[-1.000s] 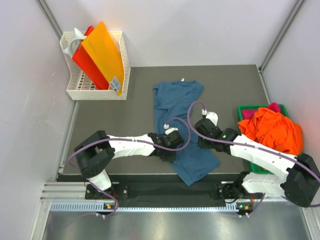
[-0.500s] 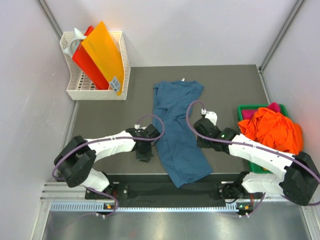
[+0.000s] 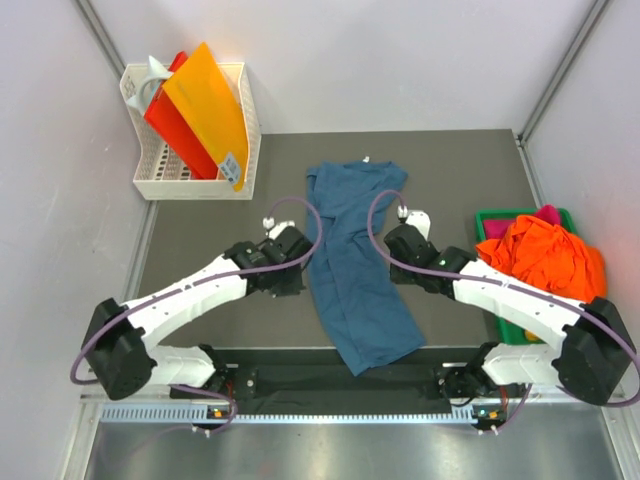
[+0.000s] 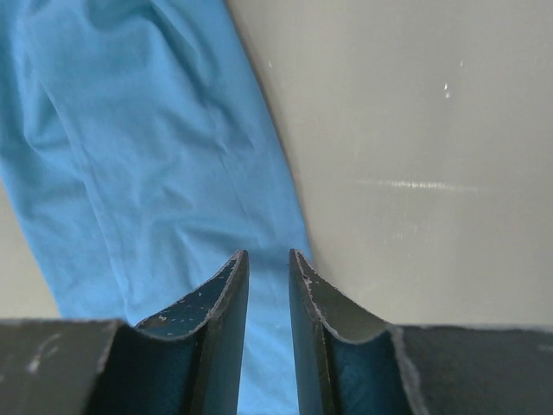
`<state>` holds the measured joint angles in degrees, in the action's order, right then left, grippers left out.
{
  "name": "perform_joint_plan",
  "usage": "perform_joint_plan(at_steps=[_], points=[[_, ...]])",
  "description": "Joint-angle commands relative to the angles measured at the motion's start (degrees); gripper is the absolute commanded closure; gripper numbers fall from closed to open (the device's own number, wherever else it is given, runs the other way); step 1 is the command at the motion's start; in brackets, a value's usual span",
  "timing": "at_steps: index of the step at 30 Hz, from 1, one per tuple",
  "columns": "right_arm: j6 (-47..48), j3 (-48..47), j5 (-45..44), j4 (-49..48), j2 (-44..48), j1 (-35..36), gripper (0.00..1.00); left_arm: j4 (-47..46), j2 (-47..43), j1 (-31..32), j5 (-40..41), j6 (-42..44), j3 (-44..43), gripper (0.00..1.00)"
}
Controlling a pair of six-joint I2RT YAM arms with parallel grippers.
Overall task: Fold and stack the t-shirts
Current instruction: Rotate the tshirt 90 degrees
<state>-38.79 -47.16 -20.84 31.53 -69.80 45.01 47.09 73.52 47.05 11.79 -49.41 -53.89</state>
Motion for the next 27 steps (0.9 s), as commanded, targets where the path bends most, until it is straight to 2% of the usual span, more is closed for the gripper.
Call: perform_joint_plan(at_steps=[1,4,6,9,14,20,27], points=[[2.4,-2.77,-1.4,-2.08,-1.12,-1.42,0.74,-6.74,2.23,2.6,-0.01,3.0,-6.39,0.96],[2.57,-2.94,-1.05,-2.17,-1.65,-1.6,0.73,-6.84,9.0,7.68,0.42,3.61,-10.35,0.95],[2.66,-3.29,-1.04,-2.17,-1.83,-1.86,0.73,-6.57,11.99,11.38,1.74,4.14,-11.76,0.89],[3.01,-3.73,-0.78,-1.91,-1.83,-2.47,0.72,-6.92,16.65,13.24,1.22,5.02,-11.86,0.83],[3.36,-3.82,-0.25,-1.56,-2.09,-3.62,0.71,-9.47,19.91,13.6,-0.19,6.78,-10.54,0.78],[3.63,-4.26,0.36,-1.3,-2.45,-4.15,0.69,-12.72,22.81,13.6,-3.79,7.92,-7.64,0.77],[3.72,-4.35,0.19,-1.29,-2.1,-4.5,0.68,-10.01,28.6,13.6,-3.8,6.43,-5.44,0.81]])
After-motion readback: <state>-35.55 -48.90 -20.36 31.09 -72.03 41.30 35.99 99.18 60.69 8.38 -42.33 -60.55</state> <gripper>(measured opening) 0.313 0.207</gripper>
